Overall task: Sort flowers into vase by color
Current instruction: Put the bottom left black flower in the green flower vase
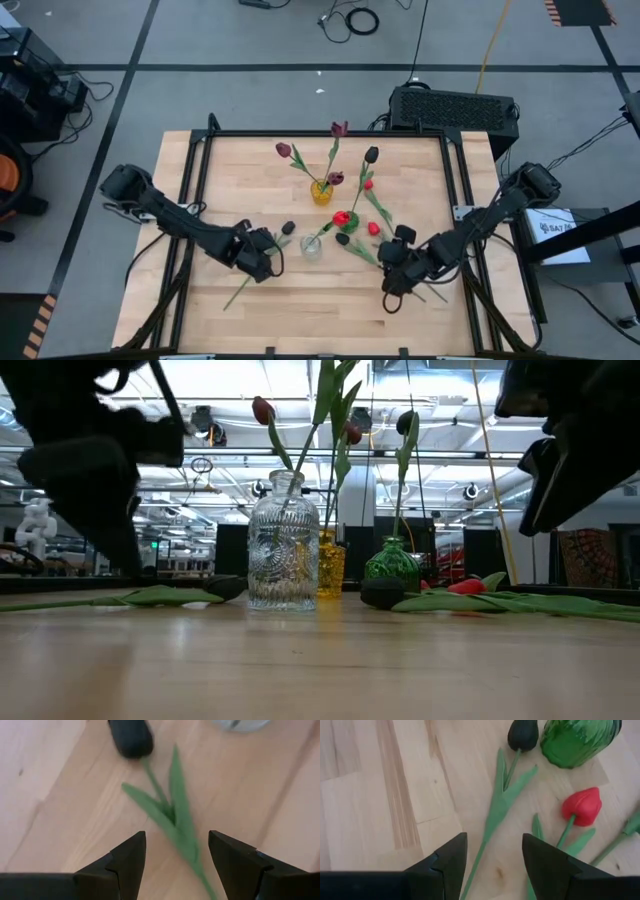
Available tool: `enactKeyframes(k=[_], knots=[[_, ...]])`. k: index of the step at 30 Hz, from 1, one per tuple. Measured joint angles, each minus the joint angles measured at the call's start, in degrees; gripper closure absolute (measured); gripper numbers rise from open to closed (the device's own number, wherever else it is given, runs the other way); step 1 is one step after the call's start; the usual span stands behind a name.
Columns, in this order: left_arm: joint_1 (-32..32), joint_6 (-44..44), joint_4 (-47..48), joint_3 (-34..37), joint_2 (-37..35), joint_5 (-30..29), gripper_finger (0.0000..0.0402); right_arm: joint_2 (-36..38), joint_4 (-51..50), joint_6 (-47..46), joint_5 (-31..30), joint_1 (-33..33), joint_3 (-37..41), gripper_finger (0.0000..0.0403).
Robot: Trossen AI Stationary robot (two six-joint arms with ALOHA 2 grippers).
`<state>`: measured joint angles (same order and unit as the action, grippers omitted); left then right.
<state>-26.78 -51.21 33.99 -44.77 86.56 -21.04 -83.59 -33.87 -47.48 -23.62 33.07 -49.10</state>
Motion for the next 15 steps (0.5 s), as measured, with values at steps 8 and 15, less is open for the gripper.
enactKeyframes(k=[8, 15], knots=[[-2.57, -2.51, 0.01, 0.0, 1.07, 6.07, 0.0178, 0.0, -0.11, -0.03, 0.12, 0.08, 0.0, 0.022], [-4.1, -3.84, 0.34, 0.0, 1.22, 6.07, 0.0178, 0.0, 0.13, 0.13, 0.16, 0.05, 0.0, 0.022]])
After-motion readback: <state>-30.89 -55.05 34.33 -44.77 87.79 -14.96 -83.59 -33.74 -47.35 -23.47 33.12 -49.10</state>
